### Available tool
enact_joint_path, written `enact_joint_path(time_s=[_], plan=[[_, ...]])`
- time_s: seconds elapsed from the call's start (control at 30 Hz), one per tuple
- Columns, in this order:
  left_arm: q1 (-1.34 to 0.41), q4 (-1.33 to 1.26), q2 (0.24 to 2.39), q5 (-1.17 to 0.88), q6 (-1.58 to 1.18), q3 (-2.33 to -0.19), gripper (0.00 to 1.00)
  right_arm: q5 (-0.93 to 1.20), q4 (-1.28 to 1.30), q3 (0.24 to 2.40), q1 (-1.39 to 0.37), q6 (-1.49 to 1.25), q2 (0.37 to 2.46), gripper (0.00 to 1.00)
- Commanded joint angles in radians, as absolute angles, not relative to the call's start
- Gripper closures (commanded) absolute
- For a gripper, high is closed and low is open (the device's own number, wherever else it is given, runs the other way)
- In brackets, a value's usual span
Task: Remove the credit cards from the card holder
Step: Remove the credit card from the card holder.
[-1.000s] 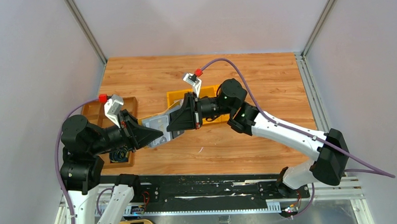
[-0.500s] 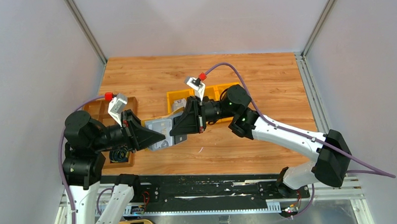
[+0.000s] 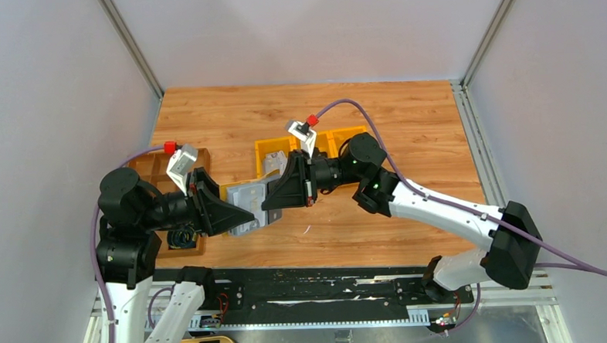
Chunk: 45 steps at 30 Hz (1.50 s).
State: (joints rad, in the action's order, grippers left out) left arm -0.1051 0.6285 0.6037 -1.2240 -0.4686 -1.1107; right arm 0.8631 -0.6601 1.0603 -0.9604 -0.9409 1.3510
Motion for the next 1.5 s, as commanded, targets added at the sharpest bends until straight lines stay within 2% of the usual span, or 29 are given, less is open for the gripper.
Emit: enact_joint_path(time_s=[0.0, 0.07, 0.13, 0.63, 0.97, 1.07, 1.13, 1.23, 1.3, 1.47], plan=[[-0.121, 0.576, 0.595, -1.315, -0.490, -1.156, 0.66, 0.799, -0.610, 1.040, -0.954, -0.895, 1.335, 1.00], [-0.121, 0.576, 0.597, -1.315, -0.492, -1.154, 0.72, 0.809, -0.607, 1.035, -0.956, -0.889, 1.328, 1.00], [-0.121, 0.576, 0.599, -1.312, -0.492, -1.157, 0.73, 0.810, -0.585, 1.032, -0.954, -0.874, 1.316, 1.00], [-0.121, 0.576, 0.609, -1.298, -0.498, -1.188, 0.73, 0.816, -0.518, 0.997, -0.950, -0.824, 1.245, 1.00], [-0.121, 0.585, 0.611, -1.227, -0.467, -1.204, 0.82, 0.806, -0.516, 0.978, -0.946, -0.822, 1.210, 1.00], [-0.121, 0.591, 0.610, -1.197, -0.456, -1.202, 0.88, 0.820, -0.546, 0.995, -0.945, -0.844, 1.226, 1.00], [-0.121, 0.622, 0.610, -1.167, -0.431, -1.209, 0.93, 0.825, -0.579, 0.999, -0.945, -0.874, 1.237, 0.90], [-0.121, 0.675, 0.610, -1.102, -0.379, -1.224, 1.00, 0.824, -0.679, 0.998, -0.946, -0.938, 1.255, 0.69], [-0.121, 0.695, 0.611, -1.076, -0.365, -1.229, 1.00, 0.820, -0.727, 0.999, -0.948, -0.976, 1.273, 0.61], [-0.121, 0.696, 0.613, -1.070, -0.367, -1.230, 1.00, 0.825, -0.777, 1.028, -0.952, -1.011, 1.310, 0.59]])
